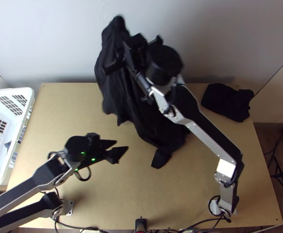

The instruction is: Fold the t-shirt

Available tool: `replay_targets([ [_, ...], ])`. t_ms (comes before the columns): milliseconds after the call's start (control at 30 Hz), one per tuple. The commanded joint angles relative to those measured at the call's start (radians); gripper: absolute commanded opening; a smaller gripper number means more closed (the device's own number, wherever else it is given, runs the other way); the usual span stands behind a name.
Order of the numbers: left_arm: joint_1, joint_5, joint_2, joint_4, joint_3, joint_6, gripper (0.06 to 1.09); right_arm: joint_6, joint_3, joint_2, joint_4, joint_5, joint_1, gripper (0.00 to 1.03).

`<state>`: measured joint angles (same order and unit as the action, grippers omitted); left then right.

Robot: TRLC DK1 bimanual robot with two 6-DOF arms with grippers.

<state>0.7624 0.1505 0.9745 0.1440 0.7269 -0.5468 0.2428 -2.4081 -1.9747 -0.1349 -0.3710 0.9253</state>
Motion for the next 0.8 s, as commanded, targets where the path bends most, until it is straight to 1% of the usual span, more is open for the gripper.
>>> replay_targets([
  [0,0.123,-0.003,0.217,-0.113,0.089,-0.016,1.04,0.135,0.000,0.066,0.135,-0.088,0.009,0.03],
  [67,0.161,-0.035,0.280,-0.142,0.109,-0.019,1.04,0.136,0.009,0.082,0.135,-0.109,0.003,0.03],
  [200,0.218,-0.057,0.420,-0.253,0.126,-0.038,1.04,0.135,0.026,0.096,0.130,-0.129,-0.017,0.03],
  [300,0.253,-0.106,0.544,-0.259,0.200,-0.041,1.04,0.135,0.027,0.097,0.132,-0.135,-0.028,0.03],
  [467,0.298,-0.273,0.708,-0.258,0.321,-0.033,1.04,0.133,0.027,0.123,0.127,-0.140,-0.029,0.03],
  [567,0.305,-0.287,0.785,-0.254,0.361,-0.038,1.03,0.133,0.027,0.135,0.126,-0.140,-0.031,0.03],
  [667,0.313,-0.281,0.852,-0.195,0.411,-0.039,1.02,0.133,0.029,0.142,0.124,-0.140,-0.040,0.03],
  [700,0.313,-0.275,0.871,-0.176,0.425,-0.039,0.96,0.130,0.029,0.145,0.124,-0.141,-0.042,0.03],
  [733,0.311,-0.275,0.885,-0.167,0.430,-0.041,0.86,0.130,0.029,0.149,0.124,-0.141,-0.042,0.03],
  [767,0.308,-0.276,0.895,-0.169,0.431,-0.042,0.73,0.130,0.029,0.155,0.123,-0.141,-0.042,0.03],
])
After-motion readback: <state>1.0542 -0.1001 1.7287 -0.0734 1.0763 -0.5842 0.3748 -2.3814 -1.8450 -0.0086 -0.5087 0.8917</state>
